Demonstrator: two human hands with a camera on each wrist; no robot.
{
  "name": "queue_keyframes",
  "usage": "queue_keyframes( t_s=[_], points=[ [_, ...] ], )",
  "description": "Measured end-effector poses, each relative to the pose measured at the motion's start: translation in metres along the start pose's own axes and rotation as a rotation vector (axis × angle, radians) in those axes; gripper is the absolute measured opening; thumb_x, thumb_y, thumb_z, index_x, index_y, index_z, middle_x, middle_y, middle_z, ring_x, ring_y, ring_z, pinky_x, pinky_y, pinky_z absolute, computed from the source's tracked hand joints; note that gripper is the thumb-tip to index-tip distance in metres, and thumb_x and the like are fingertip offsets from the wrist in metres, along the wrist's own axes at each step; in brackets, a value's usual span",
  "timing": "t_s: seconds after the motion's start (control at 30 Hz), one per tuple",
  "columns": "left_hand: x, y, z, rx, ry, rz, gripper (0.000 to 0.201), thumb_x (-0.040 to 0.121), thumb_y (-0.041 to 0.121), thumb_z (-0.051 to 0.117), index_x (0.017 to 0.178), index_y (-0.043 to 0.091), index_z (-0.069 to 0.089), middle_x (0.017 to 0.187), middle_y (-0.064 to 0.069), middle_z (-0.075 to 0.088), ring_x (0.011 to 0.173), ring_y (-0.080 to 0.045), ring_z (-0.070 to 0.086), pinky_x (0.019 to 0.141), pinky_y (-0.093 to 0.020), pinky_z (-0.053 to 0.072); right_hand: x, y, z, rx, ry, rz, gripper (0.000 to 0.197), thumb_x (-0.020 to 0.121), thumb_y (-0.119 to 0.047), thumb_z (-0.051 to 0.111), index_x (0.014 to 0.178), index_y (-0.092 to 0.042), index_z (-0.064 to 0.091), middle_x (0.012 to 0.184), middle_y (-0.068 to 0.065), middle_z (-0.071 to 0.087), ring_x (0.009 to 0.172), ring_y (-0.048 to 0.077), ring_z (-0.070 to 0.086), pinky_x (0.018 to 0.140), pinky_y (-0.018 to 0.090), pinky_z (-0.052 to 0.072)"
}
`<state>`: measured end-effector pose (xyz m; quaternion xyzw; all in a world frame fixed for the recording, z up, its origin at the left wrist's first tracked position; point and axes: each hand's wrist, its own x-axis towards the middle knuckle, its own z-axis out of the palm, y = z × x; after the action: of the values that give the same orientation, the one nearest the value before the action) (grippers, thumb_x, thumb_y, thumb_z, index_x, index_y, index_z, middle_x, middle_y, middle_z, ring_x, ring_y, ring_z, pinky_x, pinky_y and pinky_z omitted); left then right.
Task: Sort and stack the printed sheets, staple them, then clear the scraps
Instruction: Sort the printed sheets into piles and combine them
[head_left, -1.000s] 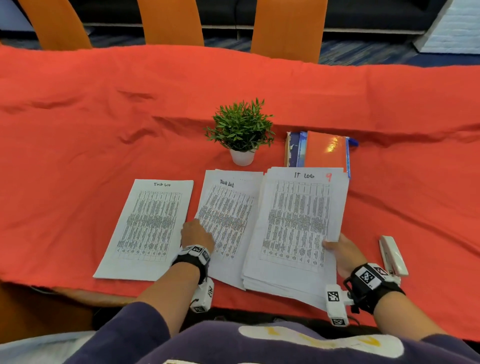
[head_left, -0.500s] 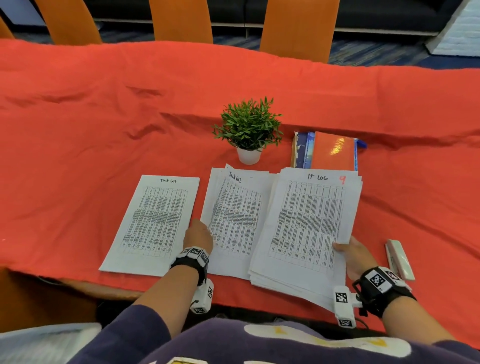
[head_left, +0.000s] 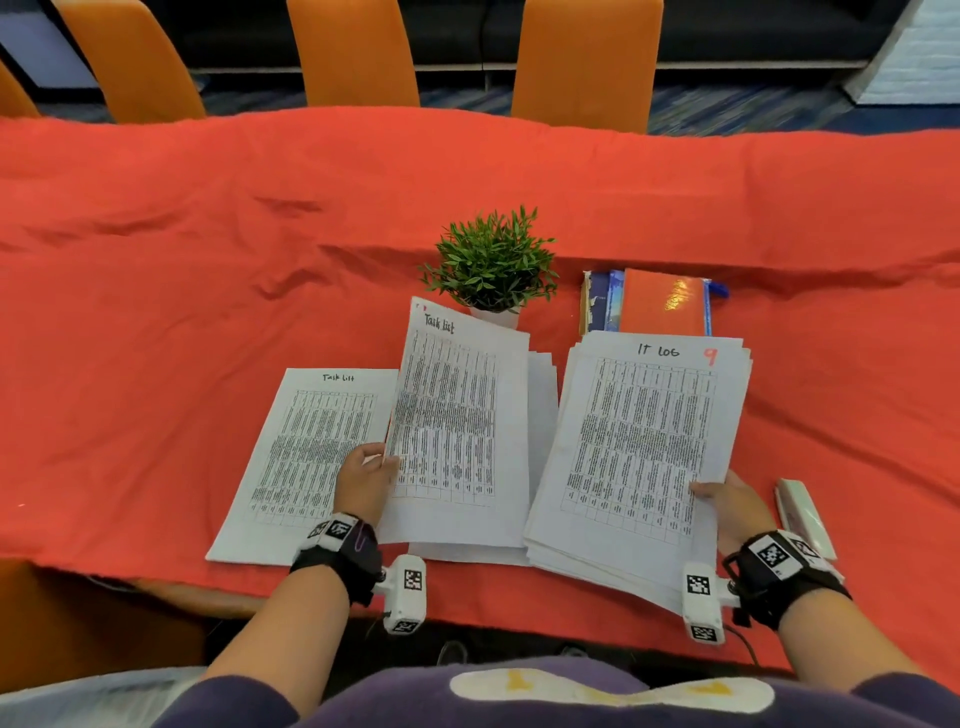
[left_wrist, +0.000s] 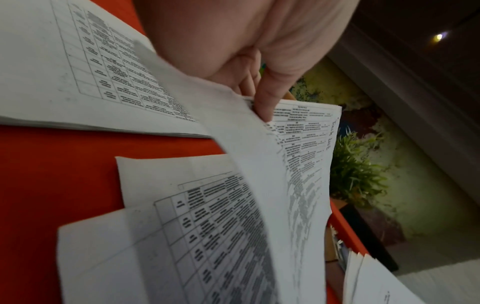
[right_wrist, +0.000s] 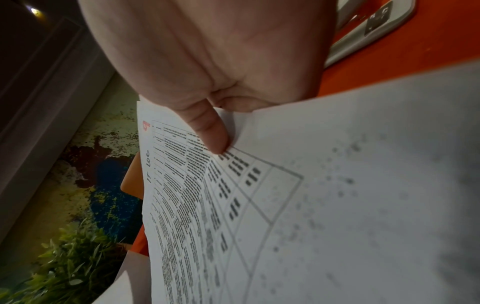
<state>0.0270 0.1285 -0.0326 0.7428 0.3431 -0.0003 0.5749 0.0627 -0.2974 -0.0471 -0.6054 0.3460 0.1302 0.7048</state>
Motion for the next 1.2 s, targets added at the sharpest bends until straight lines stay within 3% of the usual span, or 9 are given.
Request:
queue_keyframes(
  t_s=[0.1,0.2,0.4,0.63,0.8,0.93,1.07,1.13,1.2],
  points=[
    [-0.002,0.004,0.001,-0.117,-0.049,-0.066,0.017,0.087,0.013,0.066,0.096,0.026,0.061,0.112,-0.004,0.067,0.105,-0.023,0.062,0.101,-0.044,0.045,0.003,-0.004,-0.002,-0.013,0.02,-0.01,0.031,0.091,0.012,0.042,0.106,-0.01,0.057,0.109,0.018,0.061,0.096,0.037,0.06,0.093,0.053,0.046],
    [-0.007,0.009,0.003,-0.186,-0.081,-0.084,0.018,0.085,0.011,0.067,0.091,0.028,0.064,0.109,-0.007,0.069,0.106,-0.029,0.063,0.1,-0.051,0.046,0.002,-0.006,-0.001,-0.072,0.026,-0.025,0.04,0.09,0.009,0.046,0.124,-0.009,0.054,0.122,0.02,0.06,0.112,0.04,0.057,0.099,0.055,0.043],
    [-0.012,0.031,-0.002,-0.245,-0.125,-0.035,0.017,0.087,0.007,0.064,0.092,0.023,0.065,0.095,-0.004,0.068,0.093,-0.023,0.06,0.1,-0.049,0.046,-0.001,-0.023,-0.007,-0.155,0.1,-0.092,0.045,0.088,0.008,0.049,0.129,-0.008,0.056,0.118,0.016,0.064,0.103,0.032,0.06,0.088,0.039,0.048],
    [-0.017,0.04,0.012,-0.294,-0.2,-0.096,0.021,0.085,0.004,0.064,0.093,0.023,0.069,0.112,-0.014,0.069,0.104,-0.031,0.063,0.1,-0.055,0.044,0.004,-0.019,0.006,-0.095,0.001,-0.048,0.042,0.085,0.005,0.05,0.119,-0.019,0.06,0.121,0.017,0.065,0.107,0.038,0.063,0.1,0.057,0.045],
    [-0.035,0.029,0.051,-0.059,-0.241,-0.077,0.021,0.09,0.012,0.06,0.111,0.017,0.06,0.113,-0.003,0.065,0.105,-0.022,0.06,0.096,-0.038,0.046,-0.019,-0.01,0.044,-0.044,-0.15,-0.008,0.041,0.09,0.008,0.044,0.128,-0.005,0.054,0.119,0.021,0.064,0.108,0.038,0.061,0.1,0.054,0.045],
    [-0.046,0.03,0.072,0.105,-0.321,-0.01,0.019,0.093,0.01,0.056,0.108,0.018,0.05,0.11,0.002,0.059,0.104,-0.019,0.056,0.083,-0.027,0.039,-0.022,0.002,0.059,-0.051,-0.169,0.017,0.036,0.091,0.003,0.043,0.121,-0.007,0.06,0.112,0.021,0.066,0.09,0.032,0.066,0.086,0.046,0.052],
    [-0.045,0.024,0.086,0.18,-0.343,0.028,0.034,0.091,0.003,0.056,0.12,0.016,0.045,0.133,-0.006,0.05,0.089,-0.011,0.057,0.061,-0.015,0.044,-0.024,0.006,0.063,-0.082,-0.203,0.007,0.049,0.097,-0.048,0.041,0.13,-0.015,0.056,0.121,0.001,0.064,0.09,0.004,0.069,0.087,0.033,0.051],
    [-0.044,0.021,0.091,0.179,-0.321,0.061,0.034,0.09,0.001,0.058,0.117,0.017,0.046,0.133,-0.007,0.051,0.084,-0.007,0.055,0.056,-0.012,0.044,-0.026,0.004,0.063,-0.101,-0.254,0.027,0.053,0.094,-0.056,0.044,0.133,-0.021,0.053,0.126,0.001,0.063,0.113,0.017,0.062,0.098,0.039,0.047],
    [-0.04,0.018,0.094,0.181,-0.325,0.094,0.034,0.088,0.004,0.063,0.112,0.021,0.046,0.13,-0.007,0.053,0.095,-0.013,0.057,0.069,-0.017,0.047,-0.023,0.006,0.061,-0.156,-0.263,-0.007,0.043,0.096,-0.025,0.052,0.137,-0.011,0.049,0.13,0.012,0.06,0.118,0.031,0.058,0.105,0.05,0.042]
  ],
)
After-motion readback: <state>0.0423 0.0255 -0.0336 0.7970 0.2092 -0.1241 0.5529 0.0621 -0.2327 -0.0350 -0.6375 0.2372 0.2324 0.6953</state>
